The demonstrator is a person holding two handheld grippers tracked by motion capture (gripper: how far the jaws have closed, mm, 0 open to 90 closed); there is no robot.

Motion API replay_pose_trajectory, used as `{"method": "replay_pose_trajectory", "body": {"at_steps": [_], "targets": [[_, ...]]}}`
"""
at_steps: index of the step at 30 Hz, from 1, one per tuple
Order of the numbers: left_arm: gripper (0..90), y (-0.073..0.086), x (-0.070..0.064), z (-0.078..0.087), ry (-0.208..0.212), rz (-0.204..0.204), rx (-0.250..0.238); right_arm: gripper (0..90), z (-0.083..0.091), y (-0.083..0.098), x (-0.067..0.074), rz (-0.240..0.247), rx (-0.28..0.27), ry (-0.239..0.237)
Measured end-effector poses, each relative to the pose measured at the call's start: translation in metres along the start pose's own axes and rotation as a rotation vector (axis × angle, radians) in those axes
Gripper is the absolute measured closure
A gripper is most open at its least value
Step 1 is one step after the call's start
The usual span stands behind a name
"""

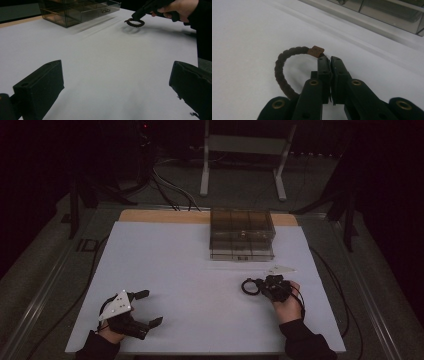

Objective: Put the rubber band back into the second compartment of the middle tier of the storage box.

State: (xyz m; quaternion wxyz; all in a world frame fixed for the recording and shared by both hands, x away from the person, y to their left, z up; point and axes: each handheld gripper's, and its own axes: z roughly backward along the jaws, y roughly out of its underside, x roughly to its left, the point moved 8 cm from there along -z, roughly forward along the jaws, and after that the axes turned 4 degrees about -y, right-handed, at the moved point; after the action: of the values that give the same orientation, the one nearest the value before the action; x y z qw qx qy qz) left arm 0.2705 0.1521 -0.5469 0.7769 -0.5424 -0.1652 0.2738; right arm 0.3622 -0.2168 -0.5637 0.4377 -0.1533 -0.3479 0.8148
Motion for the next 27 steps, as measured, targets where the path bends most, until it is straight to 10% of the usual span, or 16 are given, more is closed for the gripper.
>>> {"method": "replay_pose_trajectory", "body": {"at_steps": [27], "targets": [[0.3,0.0,-0.002,0.001,0.0,-0.011,0.006,86.7,0.005,-0.017,0.014,0.025,-0.02,-0.036]]}}
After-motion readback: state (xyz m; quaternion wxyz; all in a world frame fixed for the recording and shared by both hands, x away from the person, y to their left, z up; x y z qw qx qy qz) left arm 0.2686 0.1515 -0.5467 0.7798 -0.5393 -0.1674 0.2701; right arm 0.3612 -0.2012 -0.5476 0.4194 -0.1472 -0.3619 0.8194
